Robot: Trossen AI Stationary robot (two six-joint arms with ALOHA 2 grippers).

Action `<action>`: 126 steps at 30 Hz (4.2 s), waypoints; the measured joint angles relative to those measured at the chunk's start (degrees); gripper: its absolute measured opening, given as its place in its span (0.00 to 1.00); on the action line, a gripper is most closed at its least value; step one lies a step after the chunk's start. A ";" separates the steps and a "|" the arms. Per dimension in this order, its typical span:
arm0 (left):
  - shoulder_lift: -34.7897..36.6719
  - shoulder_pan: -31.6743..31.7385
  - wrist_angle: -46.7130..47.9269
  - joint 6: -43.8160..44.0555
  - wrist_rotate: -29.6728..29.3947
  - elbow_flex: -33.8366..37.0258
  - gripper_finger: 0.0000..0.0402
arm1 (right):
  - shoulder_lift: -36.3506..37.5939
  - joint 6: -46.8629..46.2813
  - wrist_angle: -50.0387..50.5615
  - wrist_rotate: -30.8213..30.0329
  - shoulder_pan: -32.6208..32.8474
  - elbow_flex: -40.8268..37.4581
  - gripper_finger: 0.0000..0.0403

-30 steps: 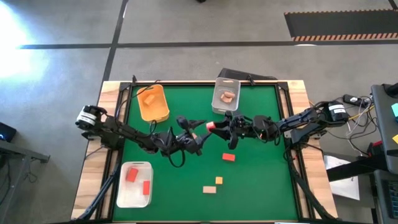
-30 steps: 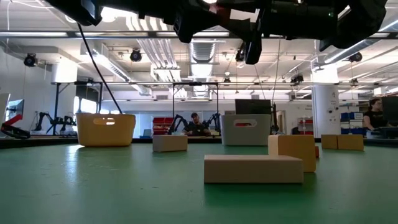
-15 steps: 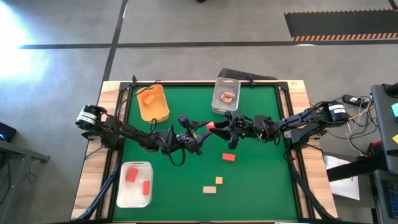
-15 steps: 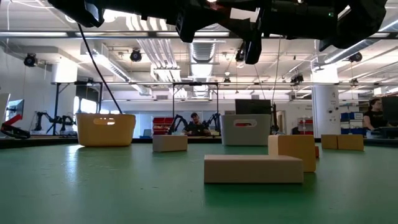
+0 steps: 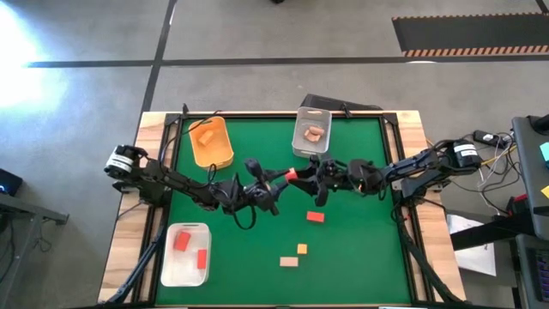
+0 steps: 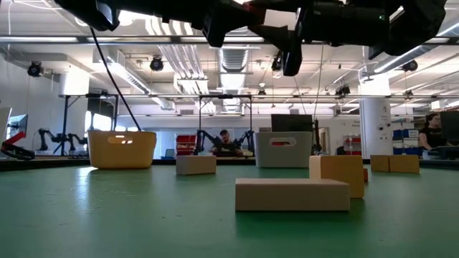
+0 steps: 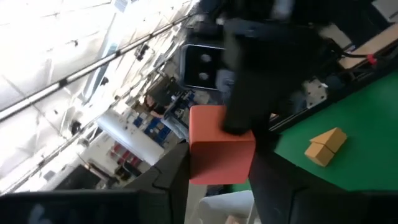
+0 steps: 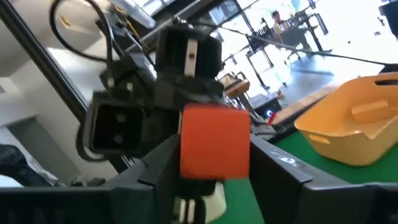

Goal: Sort & place blocks by color
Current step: Put the orange block into the white bin, then put the yellow block into the yellow bin

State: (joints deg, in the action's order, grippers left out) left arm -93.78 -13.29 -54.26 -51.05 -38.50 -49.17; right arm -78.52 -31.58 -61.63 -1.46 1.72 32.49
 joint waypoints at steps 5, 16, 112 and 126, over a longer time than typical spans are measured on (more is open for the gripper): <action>0.00 -2.00 0.96 1.55 -5.83 -0.04 0.29 | 1.35 1.64 5.47 0.40 -1.02 -0.04 0.55; 1.39 -8.98 22.45 41.57 -2.61 -0.58 0.30 | 14.06 6.55 32.90 -0.61 -7.35 -0.09 0.68; 20.67 6.72 88.75 45.54 30.08 -8.31 0.50 | 8.31 -30.61 120.21 -6.69 7.05 21.49 0.64; 20.63 6.96 88.60 44.13 30.06 -8.31 0.50 | 8.22 -29.06 119.84 -6.60 7.05 21.46 0.64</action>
State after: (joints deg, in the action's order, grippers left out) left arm -73.14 -6.33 34.35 -6.92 -8.45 -57.47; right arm -70.30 -60.63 58.21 -8.05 8.78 53.95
